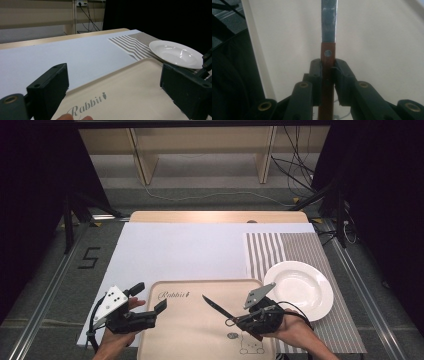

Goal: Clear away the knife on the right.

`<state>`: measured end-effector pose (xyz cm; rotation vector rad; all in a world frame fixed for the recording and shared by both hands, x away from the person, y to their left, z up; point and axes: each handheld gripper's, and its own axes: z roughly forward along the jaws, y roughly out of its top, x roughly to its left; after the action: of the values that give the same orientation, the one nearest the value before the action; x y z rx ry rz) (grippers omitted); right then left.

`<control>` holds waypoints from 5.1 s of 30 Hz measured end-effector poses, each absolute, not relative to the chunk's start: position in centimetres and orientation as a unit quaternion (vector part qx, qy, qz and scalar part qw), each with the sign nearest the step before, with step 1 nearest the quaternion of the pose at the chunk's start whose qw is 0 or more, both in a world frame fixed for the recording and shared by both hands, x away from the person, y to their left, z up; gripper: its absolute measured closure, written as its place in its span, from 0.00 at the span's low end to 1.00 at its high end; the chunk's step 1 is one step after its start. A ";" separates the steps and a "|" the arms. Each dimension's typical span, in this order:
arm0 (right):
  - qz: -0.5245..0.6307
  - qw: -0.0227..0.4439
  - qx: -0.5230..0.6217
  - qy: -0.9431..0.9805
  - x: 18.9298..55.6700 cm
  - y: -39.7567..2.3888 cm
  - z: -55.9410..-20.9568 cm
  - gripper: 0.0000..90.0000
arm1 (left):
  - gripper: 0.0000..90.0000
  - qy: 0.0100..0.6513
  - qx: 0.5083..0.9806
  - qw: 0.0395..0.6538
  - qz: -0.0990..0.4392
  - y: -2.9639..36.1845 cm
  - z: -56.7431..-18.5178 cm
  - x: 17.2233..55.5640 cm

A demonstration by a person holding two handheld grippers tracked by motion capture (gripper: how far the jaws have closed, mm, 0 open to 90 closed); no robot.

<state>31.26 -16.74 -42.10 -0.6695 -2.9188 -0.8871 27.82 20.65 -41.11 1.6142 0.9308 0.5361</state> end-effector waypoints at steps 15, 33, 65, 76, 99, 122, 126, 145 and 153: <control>-0.238 0.027 -0.221 -0.945 31.1 -16.0 -43.5 0.86 | 0.09 0.395 0.686 0.567 0.227 20.7 -41.1 27.9; -0.185 0.055 -0.213 -0.958 30.7 -15.5 -44.9 0.84 | 0.09 0.395 0.687 0.567 0.227 20.7 -41.1 27.9; -0.265 -0.014 -0.106 -0.958 29.4 -12.3 -45.4 0.98 | 0.09 0.394 0.689 0.565 0.226 20.5 -41.2 27.9; -0.233 -0.029 -0.110 -0.966 29.6 -12.4 -46.0 0.99 | 0.09 0.394 0.689 0.565 0.225 20.5 -41.2 27.9; -0.205 -0.029 -0.138 -0.969 30.6 -14.8 -45.7 0.99 | 0.09 0.393 0.688 0.566 0.226 20.6 -41.1 27.8; -0.163 -0.020 -0.181 -0.970 32.4 -17.6 -45.5 0.99 | 0.09 0.392 0.688 0.567 0.227 20.7 -41.1 27.8; -0.162 -0.013 -0.188 -0.969 32.5 -17.9 -45.5 0.99 | 0.09 0.393 0.687 0.568 0.227 20.7 -41.1 27.8; -0.162 -0.013 -0.216 -0.963 33.5 -19.5 -45.4 0.97 | 0.09 0.392 0.687 0.567 0.228 20.7 -41.1 27.8; -0.238 -0.034 -0.222 -0.945 33.5 -19.5 -44.1 0.81 | 0.09 0.392 0.687 0.567 0.228 20.7 -41.0 27.8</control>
<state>33.54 -19.51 -44.13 -0.7139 -3.0340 -0.7636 27.80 20.74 -41.04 1.6147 0.9217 0.5367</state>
